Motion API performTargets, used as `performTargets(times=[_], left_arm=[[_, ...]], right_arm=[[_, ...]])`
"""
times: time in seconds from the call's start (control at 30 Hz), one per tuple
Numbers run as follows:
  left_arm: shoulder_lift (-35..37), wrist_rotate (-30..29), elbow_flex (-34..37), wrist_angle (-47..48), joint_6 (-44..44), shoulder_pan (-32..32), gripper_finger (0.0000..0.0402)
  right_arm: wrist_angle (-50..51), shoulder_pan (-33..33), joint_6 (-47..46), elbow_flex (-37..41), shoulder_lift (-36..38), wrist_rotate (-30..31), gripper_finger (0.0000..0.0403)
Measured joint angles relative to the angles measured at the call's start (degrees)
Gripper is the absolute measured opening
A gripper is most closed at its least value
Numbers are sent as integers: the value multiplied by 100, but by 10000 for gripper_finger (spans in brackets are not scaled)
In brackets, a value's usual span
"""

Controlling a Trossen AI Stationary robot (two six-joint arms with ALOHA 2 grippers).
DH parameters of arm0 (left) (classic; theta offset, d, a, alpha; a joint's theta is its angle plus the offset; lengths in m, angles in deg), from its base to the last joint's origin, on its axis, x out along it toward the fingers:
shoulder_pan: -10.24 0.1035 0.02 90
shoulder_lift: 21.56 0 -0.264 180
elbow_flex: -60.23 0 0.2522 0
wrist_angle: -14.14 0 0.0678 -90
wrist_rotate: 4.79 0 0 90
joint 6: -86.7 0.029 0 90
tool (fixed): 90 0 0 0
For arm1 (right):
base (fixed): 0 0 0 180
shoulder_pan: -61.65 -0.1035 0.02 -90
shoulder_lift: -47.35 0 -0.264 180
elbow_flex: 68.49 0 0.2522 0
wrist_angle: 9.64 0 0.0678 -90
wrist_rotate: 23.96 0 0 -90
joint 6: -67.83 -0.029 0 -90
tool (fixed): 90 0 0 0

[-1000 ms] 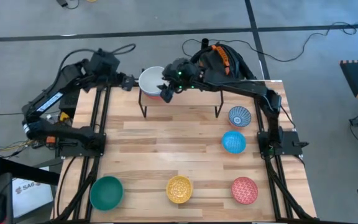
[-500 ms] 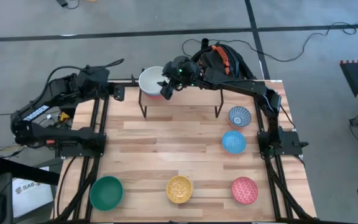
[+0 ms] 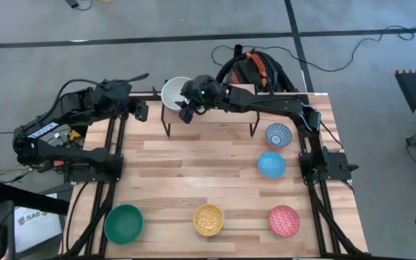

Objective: Place and stack bowls onto a shelf
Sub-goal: Stack the green bowl on top of the white bowl on the shelf

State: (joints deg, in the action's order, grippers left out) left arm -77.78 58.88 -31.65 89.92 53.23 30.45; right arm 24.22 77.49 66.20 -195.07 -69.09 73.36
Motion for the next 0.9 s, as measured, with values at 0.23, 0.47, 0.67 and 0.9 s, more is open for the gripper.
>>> performTargets(times=[0.23, 0.47, 0.67, 0.9], left_arm=[[3, 346, -155, 8, 293, -234, 145], [-3, 564, -158, 368, 69, -843, 145], [-3, 870, -158, 939, -414, -1719, 145], [-41, 1393, 109, 1101, -1124, -3182, 145]], right_arm=[[654, -32, -140, -859, 165, -329, 223], [1328, -382, -1627, -1084, 164, -842, 230], [1767, -781, -2774, -1047, 144, -1191, 230], [1533, -1749, -3083, -1044, -49, -611, 230]])
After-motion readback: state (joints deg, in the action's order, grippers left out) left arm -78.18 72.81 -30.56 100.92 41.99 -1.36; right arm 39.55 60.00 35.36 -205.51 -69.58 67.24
